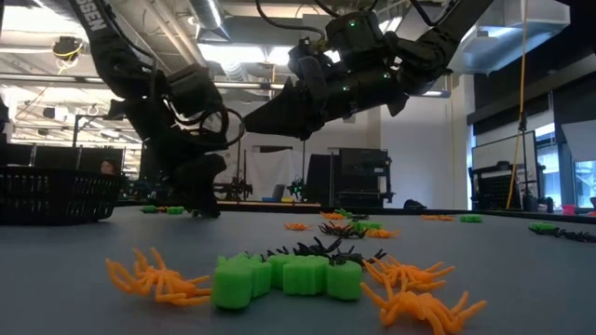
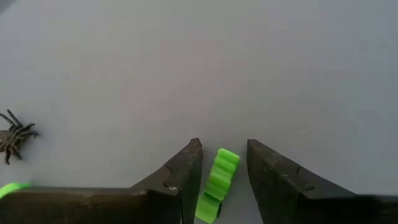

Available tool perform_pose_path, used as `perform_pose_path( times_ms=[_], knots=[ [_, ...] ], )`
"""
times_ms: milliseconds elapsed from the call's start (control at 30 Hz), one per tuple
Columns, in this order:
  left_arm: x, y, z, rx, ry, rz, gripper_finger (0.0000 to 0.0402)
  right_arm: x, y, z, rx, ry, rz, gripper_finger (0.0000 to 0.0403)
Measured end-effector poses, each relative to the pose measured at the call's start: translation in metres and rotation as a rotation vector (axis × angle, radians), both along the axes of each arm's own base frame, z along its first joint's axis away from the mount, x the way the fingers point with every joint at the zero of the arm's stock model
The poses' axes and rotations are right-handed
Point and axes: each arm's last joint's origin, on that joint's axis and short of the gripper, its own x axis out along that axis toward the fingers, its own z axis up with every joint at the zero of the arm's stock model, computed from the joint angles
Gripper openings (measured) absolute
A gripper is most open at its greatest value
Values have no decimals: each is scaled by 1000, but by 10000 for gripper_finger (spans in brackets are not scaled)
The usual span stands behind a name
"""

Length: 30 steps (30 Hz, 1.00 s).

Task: Sort Halloween decoration
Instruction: Put the green skeleton toy into the top black bin

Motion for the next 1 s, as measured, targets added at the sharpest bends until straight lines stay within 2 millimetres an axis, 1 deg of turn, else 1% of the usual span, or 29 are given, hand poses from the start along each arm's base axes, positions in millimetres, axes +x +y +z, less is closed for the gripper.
perform_pose_path(
  times_ms=[133,267,333,533,733,833,1000],
  knots=[
    [0,-2,6,1,-19,-5,93,0,0,0,0,-1,0,140],
    [-5,-6,17,10,-33,-18,38,0,0,0,0,-1,0,140],
    [-7,-8,26,21,-61,-23,15,0,0,0,0,-1,0,140],
    [-24,-16,57,20,-104,-17,11,0,0,0,0,-1,0,140],
    [-53,-39,87,-32,-139,-18,7,0,0,0,0,-2,0,140],
    [-69,-52,97,-106,-165,-44,9,0,0,0,0,-3,0,140],
    [-88,-68,109,-262,-234,-99,10,0,0,1,-1,-11,0,140]
  ],
)
